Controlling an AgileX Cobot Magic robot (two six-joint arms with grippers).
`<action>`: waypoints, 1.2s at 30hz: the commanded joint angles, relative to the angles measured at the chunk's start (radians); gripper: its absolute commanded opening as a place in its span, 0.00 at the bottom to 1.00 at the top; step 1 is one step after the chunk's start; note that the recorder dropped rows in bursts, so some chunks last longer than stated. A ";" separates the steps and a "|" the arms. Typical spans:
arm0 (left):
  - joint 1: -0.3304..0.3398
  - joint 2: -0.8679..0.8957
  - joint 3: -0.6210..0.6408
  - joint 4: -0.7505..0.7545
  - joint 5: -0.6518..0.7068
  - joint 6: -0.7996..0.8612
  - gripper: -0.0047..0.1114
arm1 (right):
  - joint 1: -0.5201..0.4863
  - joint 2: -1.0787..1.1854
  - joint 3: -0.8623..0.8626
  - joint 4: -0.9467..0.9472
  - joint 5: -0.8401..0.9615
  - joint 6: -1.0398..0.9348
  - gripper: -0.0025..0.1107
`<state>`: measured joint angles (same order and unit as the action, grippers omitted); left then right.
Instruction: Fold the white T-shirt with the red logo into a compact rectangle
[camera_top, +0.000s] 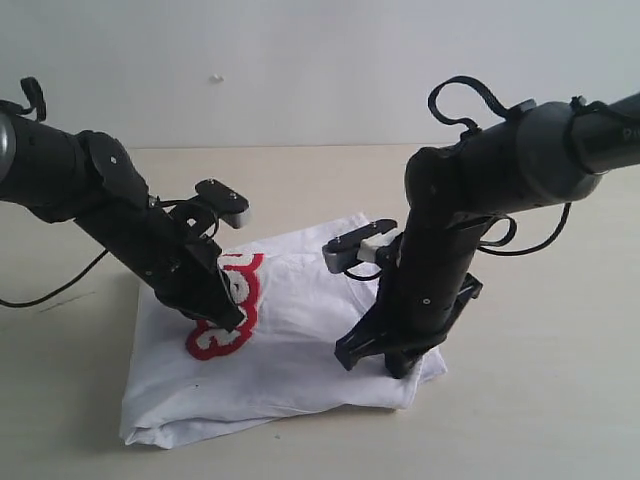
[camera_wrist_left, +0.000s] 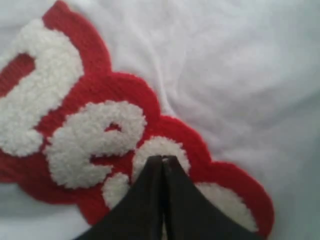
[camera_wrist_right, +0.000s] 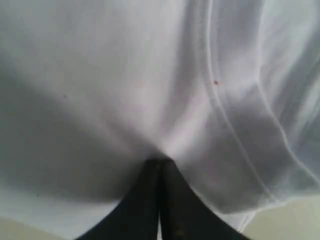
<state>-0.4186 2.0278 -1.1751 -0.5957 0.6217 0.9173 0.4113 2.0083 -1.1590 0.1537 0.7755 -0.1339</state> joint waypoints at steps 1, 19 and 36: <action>0.000 -0.032 -0.017 0.008 0.041 -0.005 0.04 | 0.002 -0.029 -0.033 -0.017 -0.022 0.006 0.02; 0.114 -0.500 0.053 0.001 0.012 -0.184 0.04 | 0.001 -0.572 -0.044 -0.123 -0.083 0.063 0.02; 0.200 -1.181 0.293 -0.177 -0.317 -0.196 0.04 | 0.001 -1.146 0.157 -0.176 -0.271 0.149 0.02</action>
<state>-0.2201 0.9390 -0.9057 -0.7426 0.3607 0.7277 0.4136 0.9512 -1.0264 -0.0116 0.5409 0.0000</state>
